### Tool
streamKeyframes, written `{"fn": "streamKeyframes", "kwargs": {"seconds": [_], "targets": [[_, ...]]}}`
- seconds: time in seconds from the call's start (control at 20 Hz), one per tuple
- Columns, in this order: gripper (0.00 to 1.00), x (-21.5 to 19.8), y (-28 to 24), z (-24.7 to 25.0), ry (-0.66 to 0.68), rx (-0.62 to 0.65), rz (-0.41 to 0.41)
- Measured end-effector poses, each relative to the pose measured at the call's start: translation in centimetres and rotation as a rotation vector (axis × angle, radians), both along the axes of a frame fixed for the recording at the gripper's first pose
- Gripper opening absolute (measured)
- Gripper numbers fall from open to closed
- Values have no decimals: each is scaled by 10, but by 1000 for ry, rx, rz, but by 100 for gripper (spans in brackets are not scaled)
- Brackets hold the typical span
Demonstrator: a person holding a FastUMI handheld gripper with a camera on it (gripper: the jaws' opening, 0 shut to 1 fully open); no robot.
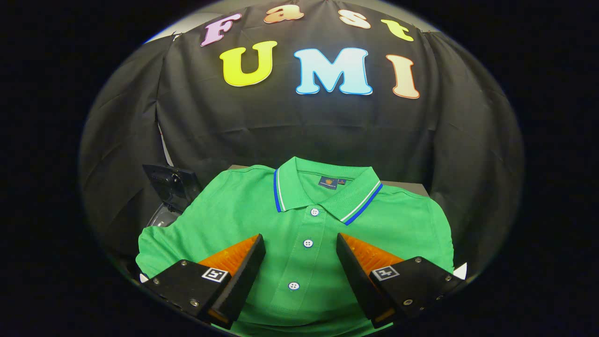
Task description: Put the clothes into the washing machine and then close the washing machine lid.
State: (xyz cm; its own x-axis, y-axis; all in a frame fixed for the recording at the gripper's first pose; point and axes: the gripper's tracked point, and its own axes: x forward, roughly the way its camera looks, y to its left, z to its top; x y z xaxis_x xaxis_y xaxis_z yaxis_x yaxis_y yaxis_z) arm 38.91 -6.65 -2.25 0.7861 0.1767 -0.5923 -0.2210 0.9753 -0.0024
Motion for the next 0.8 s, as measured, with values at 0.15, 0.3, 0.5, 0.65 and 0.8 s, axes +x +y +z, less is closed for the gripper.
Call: {"fn": "streamKeyframes", "kwargs": {"seconds": [0.15, 0.3, 0.5, 0.65, 0.8], "targets": [[86, 0, 0, 0, 6, 4, 1], [67, -2, 2, 1, 12, 4, 23], [32, -4, 8, 1, 18, 45, 66], [14, -5, 7, 8, 22, 107, 62], [0, -8, 9, 13, 5, 182, 38]]}}
